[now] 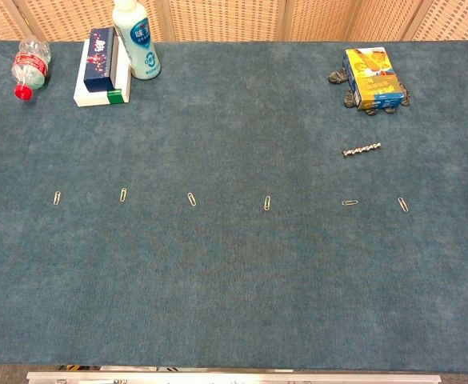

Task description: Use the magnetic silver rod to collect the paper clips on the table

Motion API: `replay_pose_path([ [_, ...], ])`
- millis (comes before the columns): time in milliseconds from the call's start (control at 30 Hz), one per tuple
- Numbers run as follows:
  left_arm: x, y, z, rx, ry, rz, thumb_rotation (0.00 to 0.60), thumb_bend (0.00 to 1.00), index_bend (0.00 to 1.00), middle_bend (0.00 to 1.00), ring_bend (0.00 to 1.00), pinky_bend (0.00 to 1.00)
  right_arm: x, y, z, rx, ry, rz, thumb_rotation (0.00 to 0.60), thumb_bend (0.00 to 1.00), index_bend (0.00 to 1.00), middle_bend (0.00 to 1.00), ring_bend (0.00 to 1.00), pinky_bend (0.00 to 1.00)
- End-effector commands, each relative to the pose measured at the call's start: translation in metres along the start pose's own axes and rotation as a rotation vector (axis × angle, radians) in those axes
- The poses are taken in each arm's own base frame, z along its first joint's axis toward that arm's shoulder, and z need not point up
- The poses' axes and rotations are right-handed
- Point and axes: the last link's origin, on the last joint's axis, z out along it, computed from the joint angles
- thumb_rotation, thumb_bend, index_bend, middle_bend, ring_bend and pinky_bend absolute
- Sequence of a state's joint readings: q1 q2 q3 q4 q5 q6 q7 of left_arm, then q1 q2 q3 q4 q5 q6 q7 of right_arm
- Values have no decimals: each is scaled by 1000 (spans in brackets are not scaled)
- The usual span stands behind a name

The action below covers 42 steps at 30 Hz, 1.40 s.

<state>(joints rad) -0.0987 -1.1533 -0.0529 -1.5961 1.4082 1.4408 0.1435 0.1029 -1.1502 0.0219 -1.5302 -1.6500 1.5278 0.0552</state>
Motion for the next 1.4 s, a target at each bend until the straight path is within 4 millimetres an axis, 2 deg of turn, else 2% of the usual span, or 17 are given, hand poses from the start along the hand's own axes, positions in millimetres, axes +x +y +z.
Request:
replay_pose_path([
  [33, -1, 3, -3, -13, 4, -3, 600, 173, 555, 493, 393, 363, -1, 0, -1, -1, -8, 3, 600, 355, 374, 288, 184, 213],
  [433, -2, -2, -7, -5, -7, -6, 600, 173, 558, 495, 393, 363, 5, -4, -2, 14, 23, 5, 600, 355, 374, 288, 184, 213],
  [700, 3, -1, -11, -8, 9, -18, 600, 173, 557, 495, 393, 363, 3, -8, 5, 55, 53, 36, 600, 351, 374, 272, 163, 213],
  [900, 4, -1, -10, -17, 4, -36, 600, 173, 557, 495, 393, 365, 11, -10, 9, 60, 110, -46, 600, 280, 389, 182, 49, 56],
  [1100, 5, 0, -7, -31, -10, -52, 600, 173, 557, 494, 393, 381, 20, -9, 20, 41, 121, -130, 600, 204, 391, 116, 0, 15],
  [1400, 4, 0, -6, -36, -27, -56, 600, 173, 558, 494, 393, 391, 19, -2, 40, -18, 30, -227, 600, 203, 445, 85, 0, 0],
])
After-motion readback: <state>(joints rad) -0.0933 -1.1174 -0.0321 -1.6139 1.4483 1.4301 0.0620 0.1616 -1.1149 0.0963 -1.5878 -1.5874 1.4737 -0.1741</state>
